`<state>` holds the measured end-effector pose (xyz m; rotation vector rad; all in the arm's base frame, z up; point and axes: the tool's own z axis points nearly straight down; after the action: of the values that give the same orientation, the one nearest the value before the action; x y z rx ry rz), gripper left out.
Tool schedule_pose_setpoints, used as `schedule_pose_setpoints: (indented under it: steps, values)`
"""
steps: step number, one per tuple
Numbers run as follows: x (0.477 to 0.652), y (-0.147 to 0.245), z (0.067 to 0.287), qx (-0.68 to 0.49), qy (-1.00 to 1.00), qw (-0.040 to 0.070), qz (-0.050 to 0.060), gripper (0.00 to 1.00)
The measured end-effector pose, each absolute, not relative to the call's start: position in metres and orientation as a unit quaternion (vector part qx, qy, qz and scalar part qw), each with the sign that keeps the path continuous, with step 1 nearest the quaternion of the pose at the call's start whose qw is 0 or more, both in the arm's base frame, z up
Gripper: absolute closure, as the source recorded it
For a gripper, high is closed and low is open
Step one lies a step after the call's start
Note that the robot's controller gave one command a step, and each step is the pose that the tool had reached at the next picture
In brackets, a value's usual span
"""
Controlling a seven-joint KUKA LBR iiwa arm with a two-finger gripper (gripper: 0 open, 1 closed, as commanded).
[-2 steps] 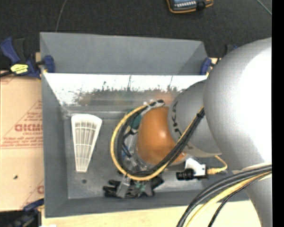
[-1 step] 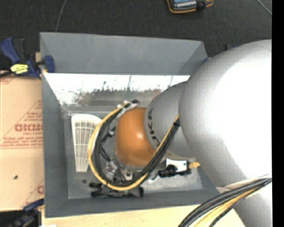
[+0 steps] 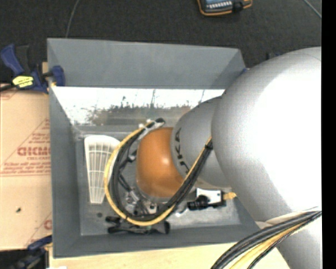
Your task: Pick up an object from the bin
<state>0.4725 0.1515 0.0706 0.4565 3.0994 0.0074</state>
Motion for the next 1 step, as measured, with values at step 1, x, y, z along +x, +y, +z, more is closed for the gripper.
schedule_pose_setpoints:
  steps: [1]
  values:
    - [0.4698, 0.1500, 0.0930, 0.146, 0.989, 0.000, 0.000, 1.00]
